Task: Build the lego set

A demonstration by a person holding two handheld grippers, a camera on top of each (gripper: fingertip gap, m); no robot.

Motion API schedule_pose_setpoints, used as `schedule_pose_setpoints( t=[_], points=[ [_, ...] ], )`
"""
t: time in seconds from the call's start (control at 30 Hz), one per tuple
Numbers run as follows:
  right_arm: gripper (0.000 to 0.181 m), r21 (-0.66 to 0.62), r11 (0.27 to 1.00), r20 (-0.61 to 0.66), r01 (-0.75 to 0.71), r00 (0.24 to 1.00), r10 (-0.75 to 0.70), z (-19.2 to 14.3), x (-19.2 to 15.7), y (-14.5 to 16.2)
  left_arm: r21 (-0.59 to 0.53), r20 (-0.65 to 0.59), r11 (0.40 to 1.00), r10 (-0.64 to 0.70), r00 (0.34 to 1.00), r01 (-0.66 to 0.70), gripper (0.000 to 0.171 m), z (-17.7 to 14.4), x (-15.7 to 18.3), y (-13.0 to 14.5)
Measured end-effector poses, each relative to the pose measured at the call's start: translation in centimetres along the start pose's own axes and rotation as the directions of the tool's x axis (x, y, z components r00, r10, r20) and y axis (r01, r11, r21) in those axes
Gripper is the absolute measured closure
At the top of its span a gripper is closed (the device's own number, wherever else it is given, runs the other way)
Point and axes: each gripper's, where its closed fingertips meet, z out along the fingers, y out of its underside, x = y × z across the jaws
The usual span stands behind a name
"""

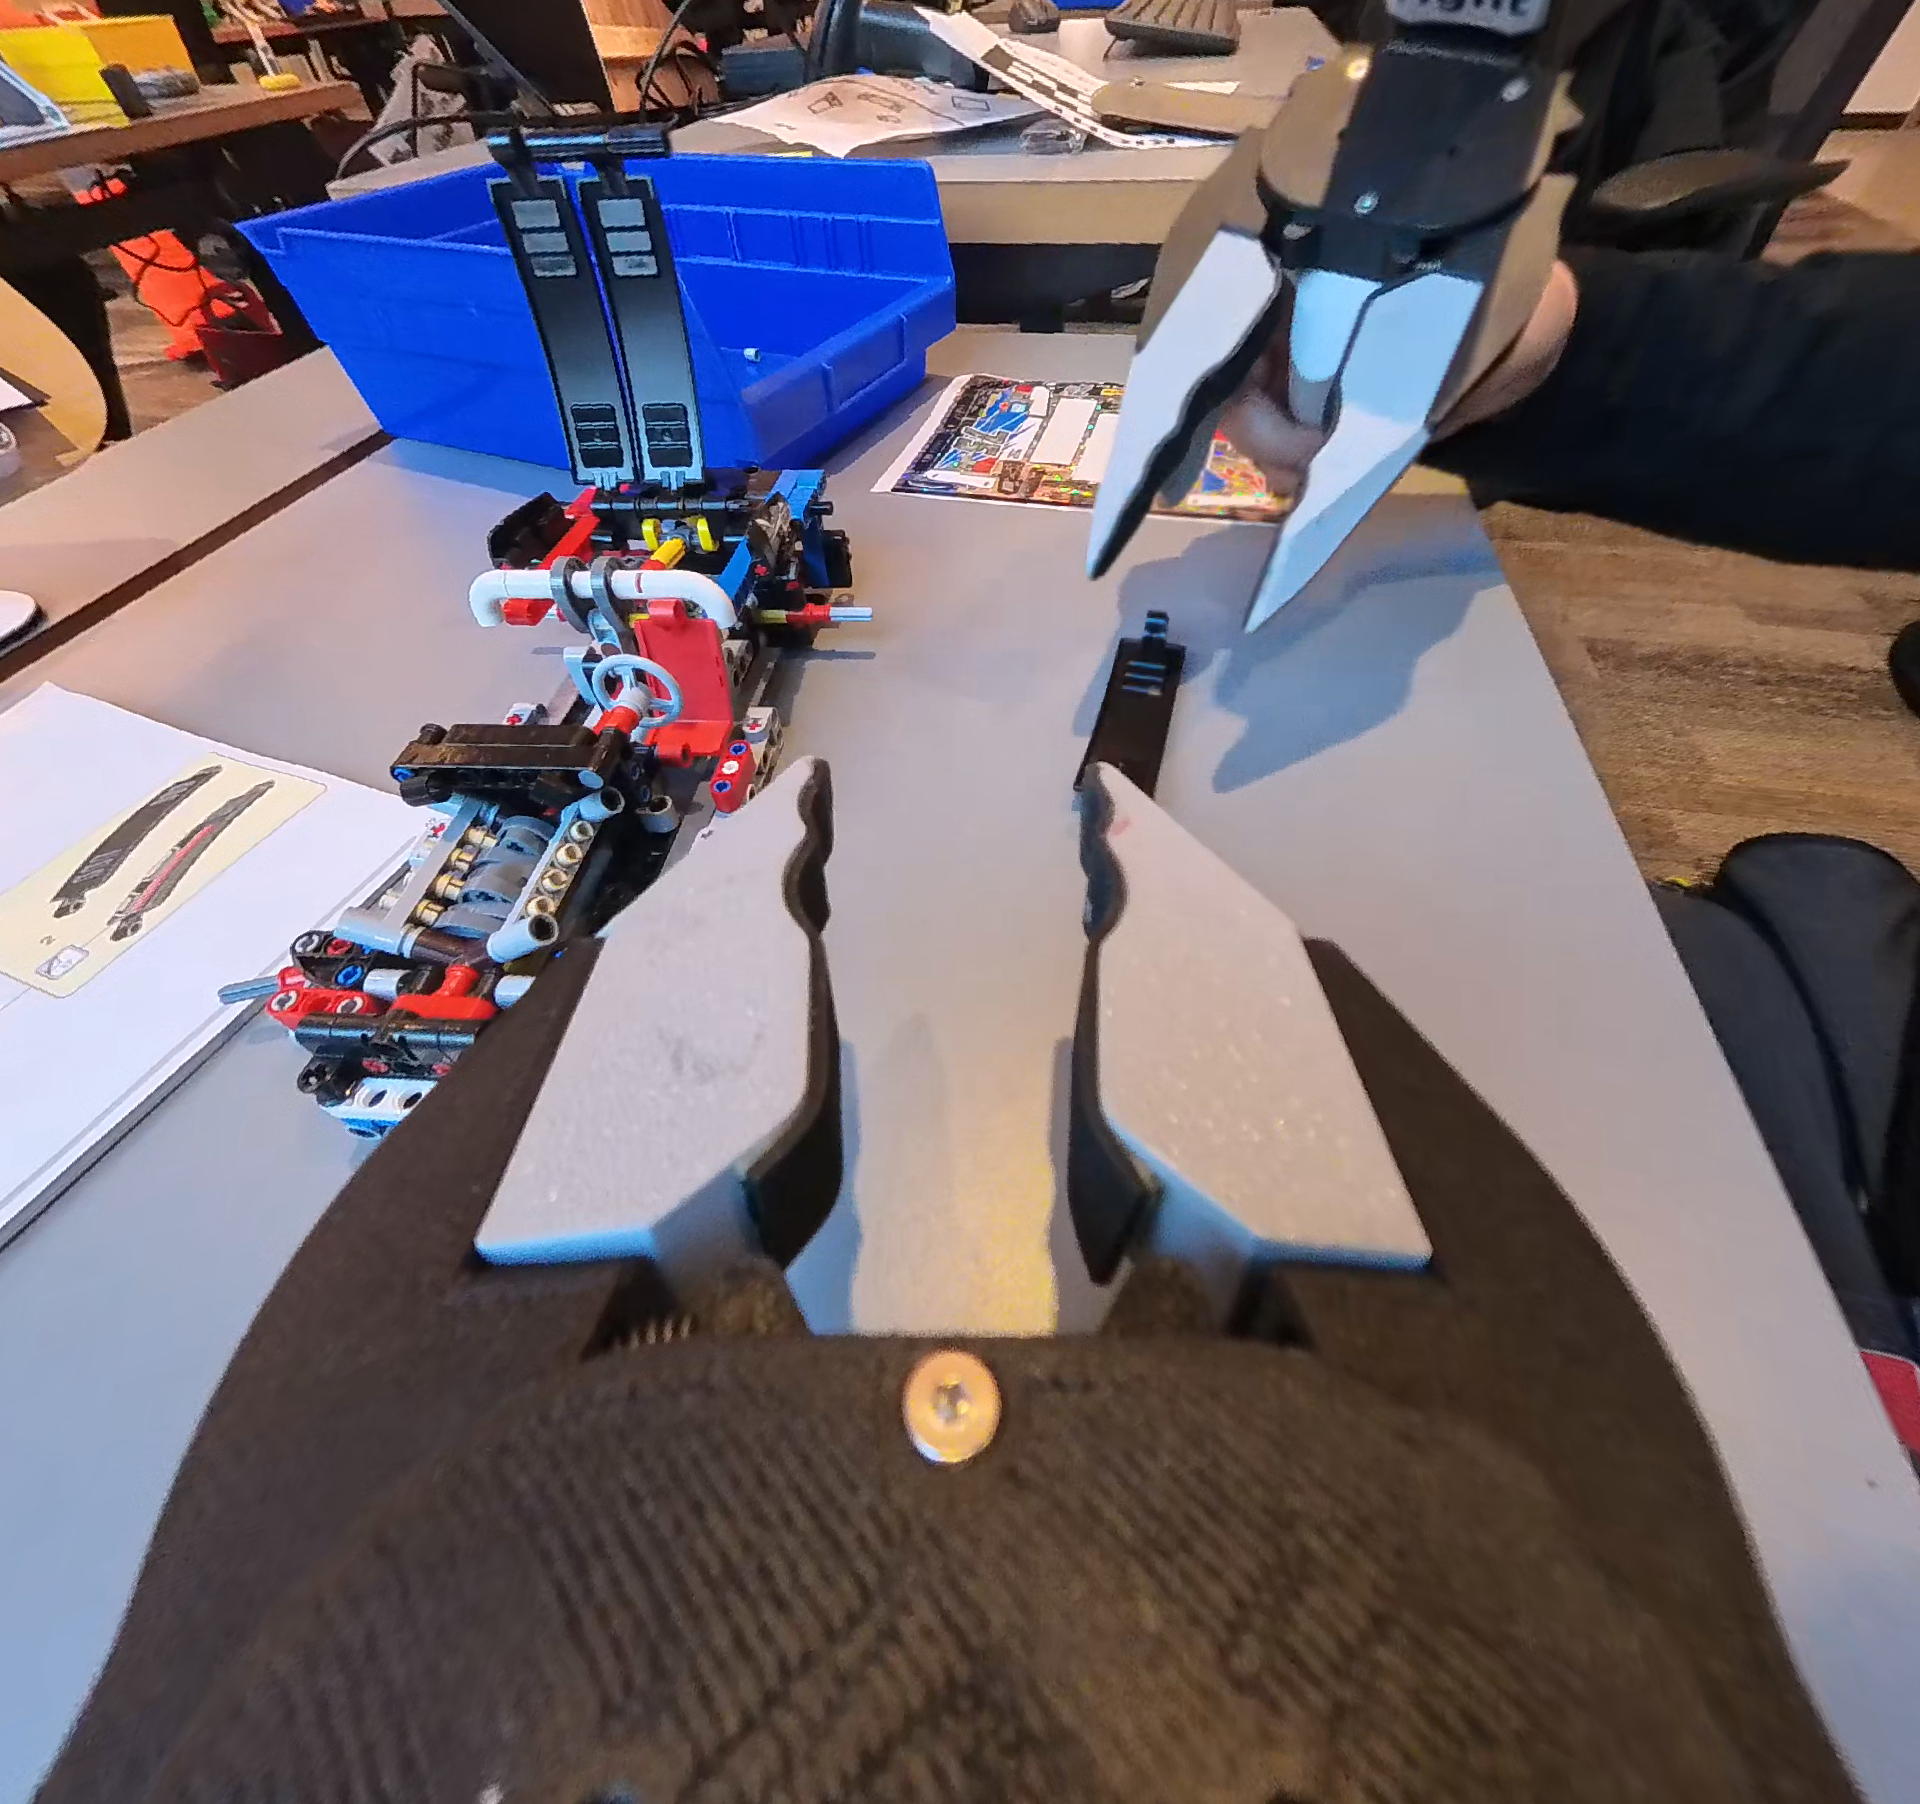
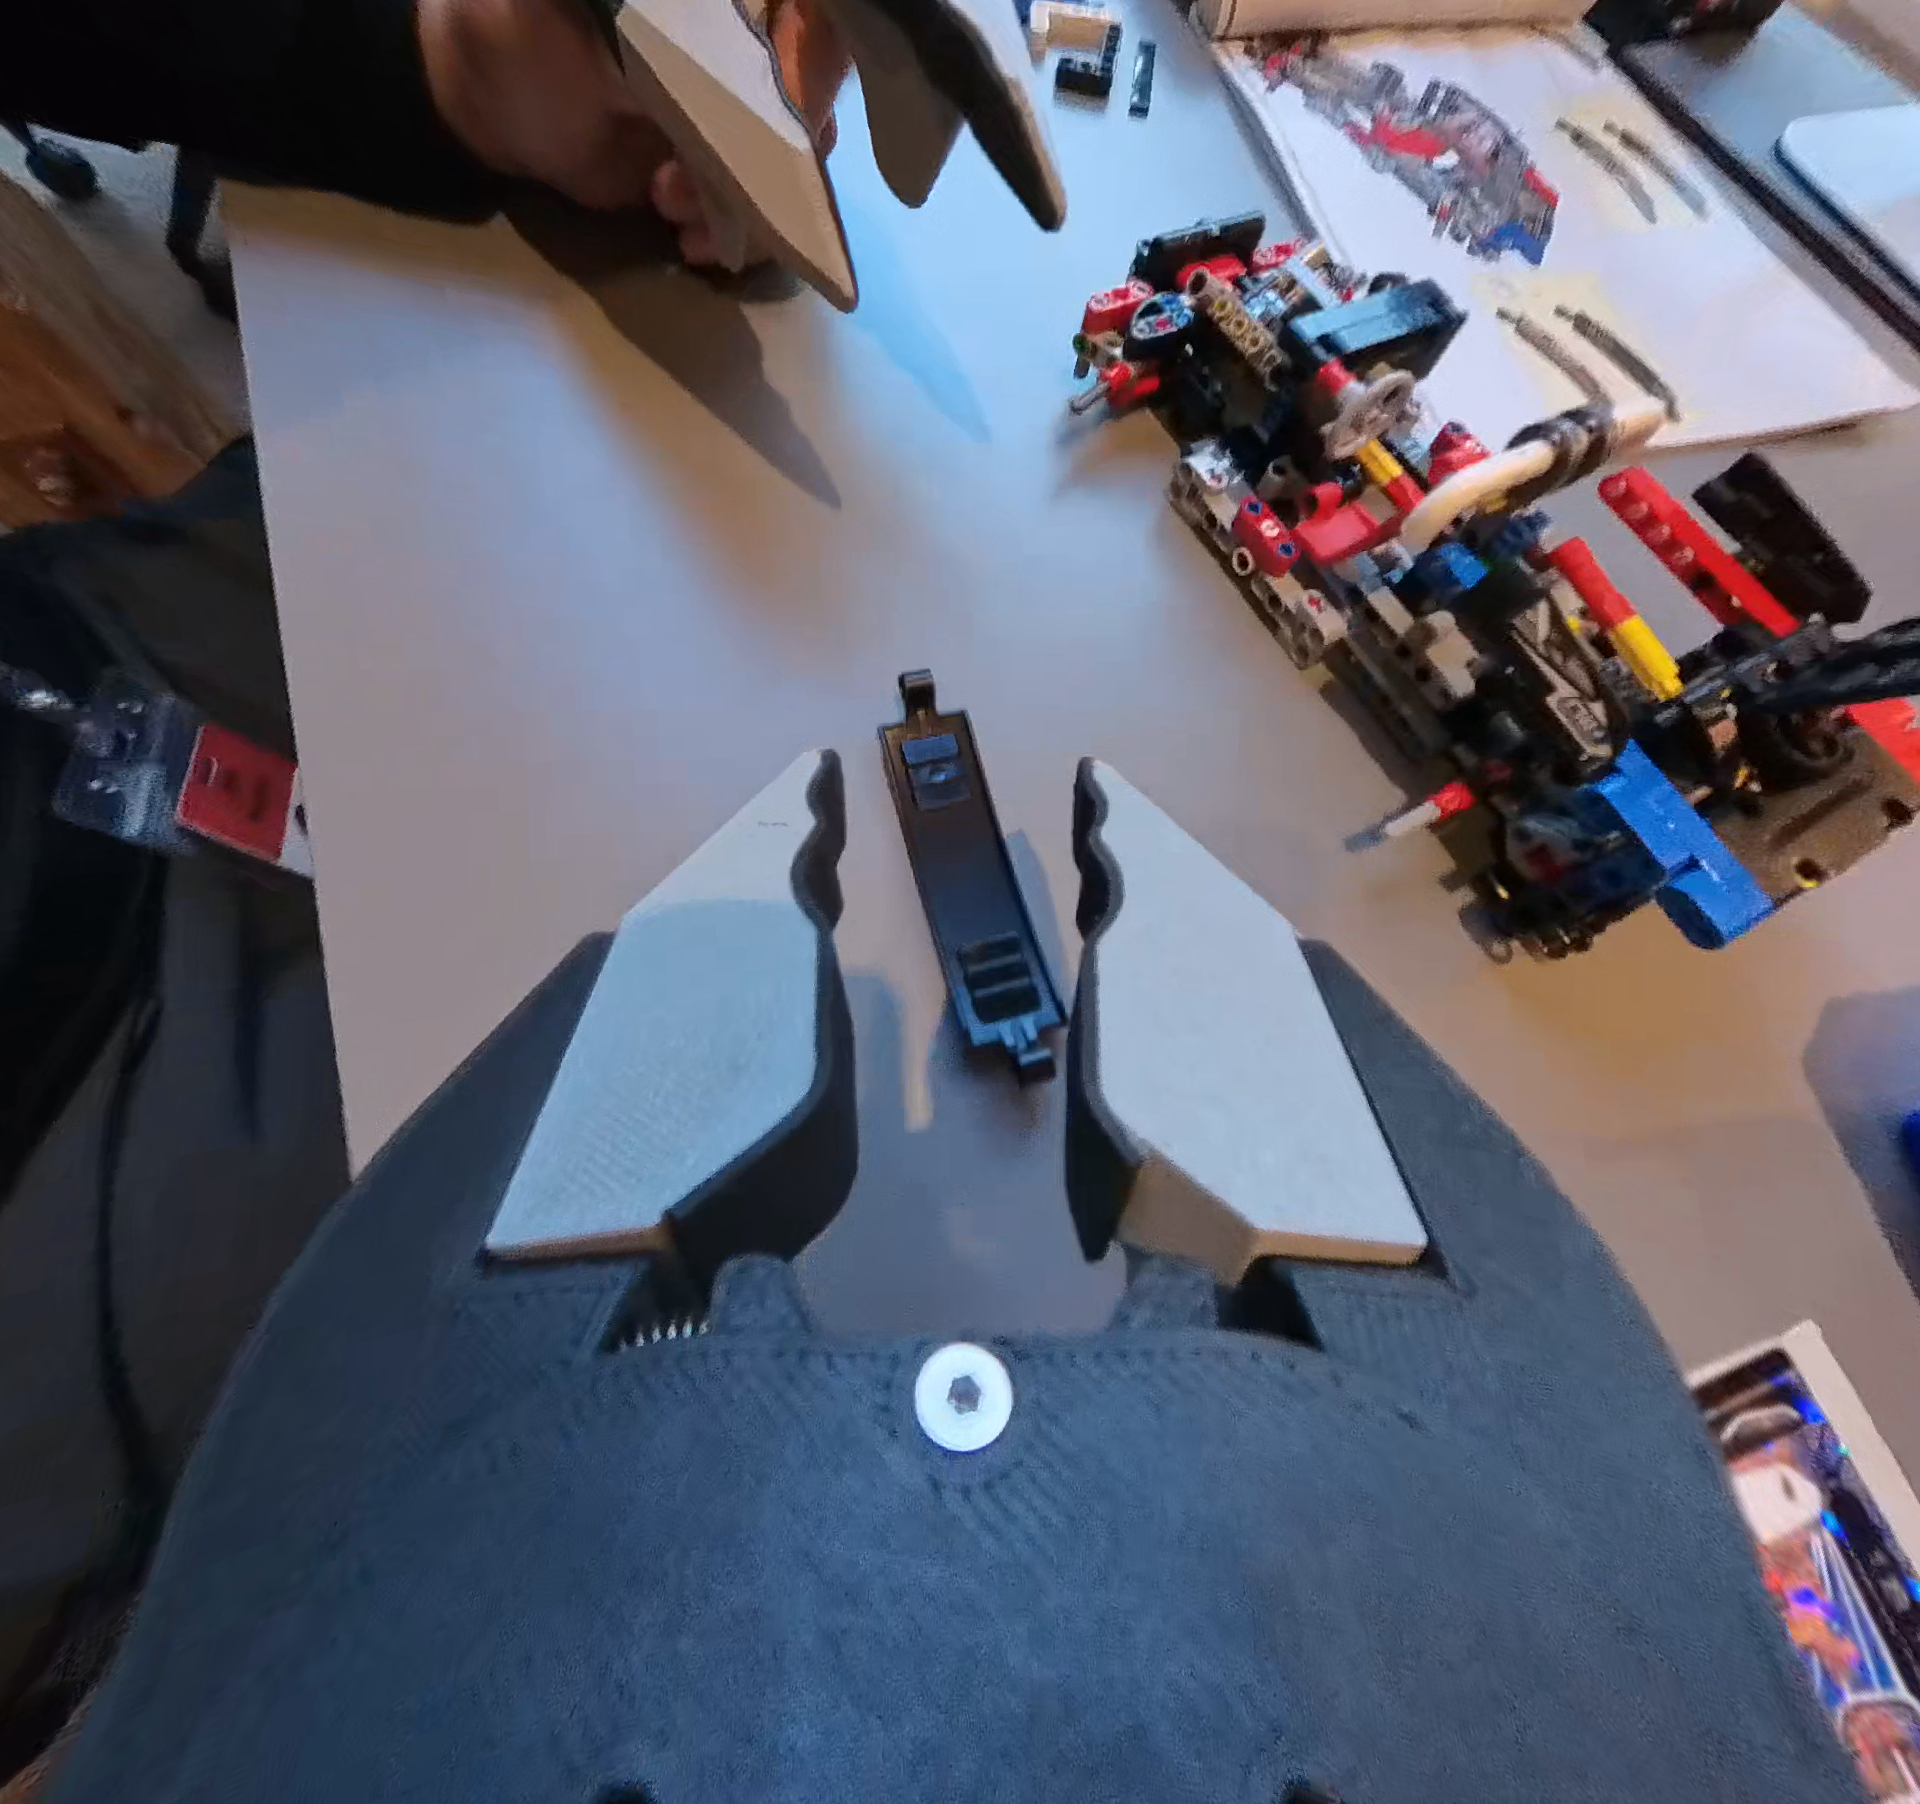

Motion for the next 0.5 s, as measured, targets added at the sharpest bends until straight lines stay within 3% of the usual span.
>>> schedule_pose_setpoints(
  t=[0.27, 0.43, 0.5],
  points=[
    [0.135, 0.016, 1.0, 0.028, 0.022, 0.999, -0.022, 1.7, 0.2, 0.3, -0.01, -0.01, 1.0, -0.002, 1.0, 0.002, 0.128, 0.1, 0.1, 0.1],
    [0.135, 0.217, 0.975, -0.145, 0.053, 0.989, -0.021, 0.7, 2.4, -1.5, -0.018, -0.034, 1.0, -0.016, 0.999, 0.015, 0.13, 0.2, 0.3, 0.2],
    [0.14, 0.324, 0.946, -0.155, 0.023, 0.987, 0.029, -0.5, 2.8, -2.6, -0.02, -0.044, 1.0, -0.02, 0.999, 0.019, 0.13, 0.3, 0.3, 0.2]
  ],
)
